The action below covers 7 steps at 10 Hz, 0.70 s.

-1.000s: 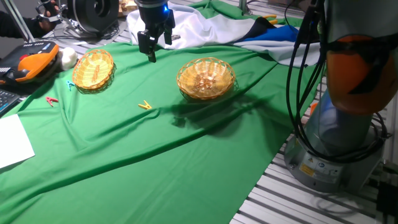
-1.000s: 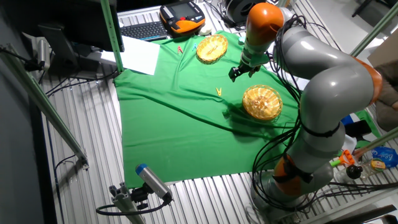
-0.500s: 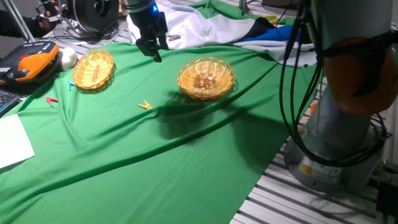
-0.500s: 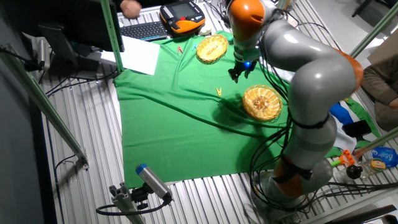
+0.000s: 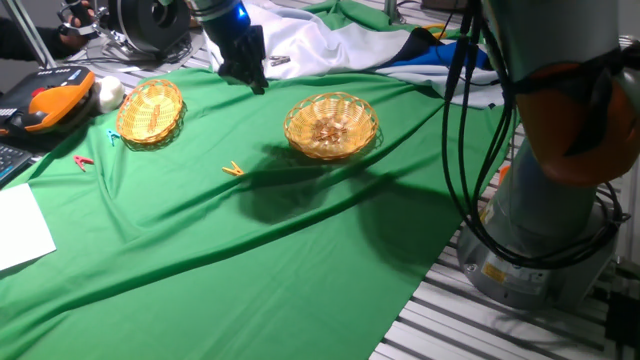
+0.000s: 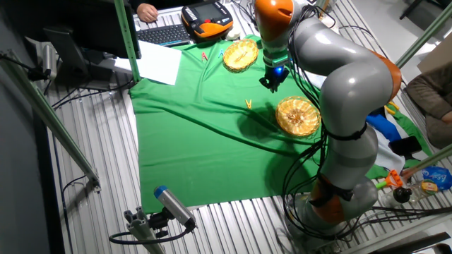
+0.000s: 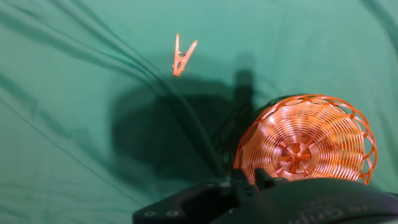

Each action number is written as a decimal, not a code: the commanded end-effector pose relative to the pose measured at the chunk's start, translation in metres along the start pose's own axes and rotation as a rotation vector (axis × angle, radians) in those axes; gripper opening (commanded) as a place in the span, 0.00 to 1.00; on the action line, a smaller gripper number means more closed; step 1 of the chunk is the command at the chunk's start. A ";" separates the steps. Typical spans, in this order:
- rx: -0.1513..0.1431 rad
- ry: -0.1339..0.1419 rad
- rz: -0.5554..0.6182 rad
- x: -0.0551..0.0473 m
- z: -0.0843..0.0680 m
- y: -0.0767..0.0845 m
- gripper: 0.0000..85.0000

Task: Use a clamp

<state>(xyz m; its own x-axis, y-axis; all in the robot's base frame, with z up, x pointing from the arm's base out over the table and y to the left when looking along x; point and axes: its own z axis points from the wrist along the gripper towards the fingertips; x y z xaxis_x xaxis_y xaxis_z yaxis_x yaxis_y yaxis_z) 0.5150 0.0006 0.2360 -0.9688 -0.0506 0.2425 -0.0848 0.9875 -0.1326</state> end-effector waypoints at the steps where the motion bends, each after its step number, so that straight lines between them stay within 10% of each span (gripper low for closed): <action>1: -0.015 0.003 0.024 0.000 0.000 0.000 0.00; 3: -0.086 0.019 0.036 0.000 -0.002 0.000 0.00; 7: -0.049 0.016 0.034 0.000 -0.019 0.004 0.00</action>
<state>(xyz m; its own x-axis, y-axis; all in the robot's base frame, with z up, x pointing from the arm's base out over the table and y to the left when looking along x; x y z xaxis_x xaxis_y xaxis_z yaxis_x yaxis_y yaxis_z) 0.5191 0.0076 0.2538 -0.9677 -0.0102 0.2518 -0.0359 0.9946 -0.0977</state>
